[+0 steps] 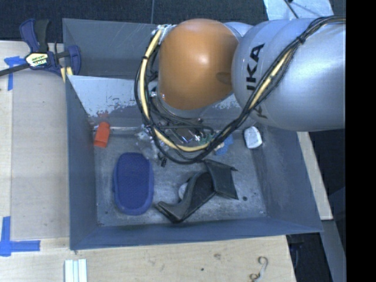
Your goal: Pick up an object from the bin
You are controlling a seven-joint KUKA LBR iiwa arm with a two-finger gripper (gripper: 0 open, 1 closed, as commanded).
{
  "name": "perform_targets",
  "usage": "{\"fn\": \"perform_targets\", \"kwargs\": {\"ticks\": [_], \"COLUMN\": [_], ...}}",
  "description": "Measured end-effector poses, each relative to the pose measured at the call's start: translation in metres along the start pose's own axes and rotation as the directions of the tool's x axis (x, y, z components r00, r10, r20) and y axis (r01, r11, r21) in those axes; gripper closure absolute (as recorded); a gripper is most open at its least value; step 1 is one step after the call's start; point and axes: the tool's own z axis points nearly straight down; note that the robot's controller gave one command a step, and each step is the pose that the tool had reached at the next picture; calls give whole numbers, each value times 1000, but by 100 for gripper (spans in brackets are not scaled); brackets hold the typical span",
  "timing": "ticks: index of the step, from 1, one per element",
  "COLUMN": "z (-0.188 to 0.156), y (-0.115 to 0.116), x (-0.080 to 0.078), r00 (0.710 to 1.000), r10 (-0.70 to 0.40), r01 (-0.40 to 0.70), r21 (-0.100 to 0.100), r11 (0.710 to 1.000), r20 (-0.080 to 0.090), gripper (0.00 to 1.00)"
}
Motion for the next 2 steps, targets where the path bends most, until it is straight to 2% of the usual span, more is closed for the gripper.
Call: {"fn": "perform_targets", "kwargs": {"ticks": [1, 2], "z": [87, 82], "y": [-28, -27], "x": [47, 44], "r00": [995, 995], "r10": [102, 100], "r01": [-102, -100], "r21": [-3, -2], "r11": [995, 995], "r20": [-19, -10], "gripper": [100, 0]}}
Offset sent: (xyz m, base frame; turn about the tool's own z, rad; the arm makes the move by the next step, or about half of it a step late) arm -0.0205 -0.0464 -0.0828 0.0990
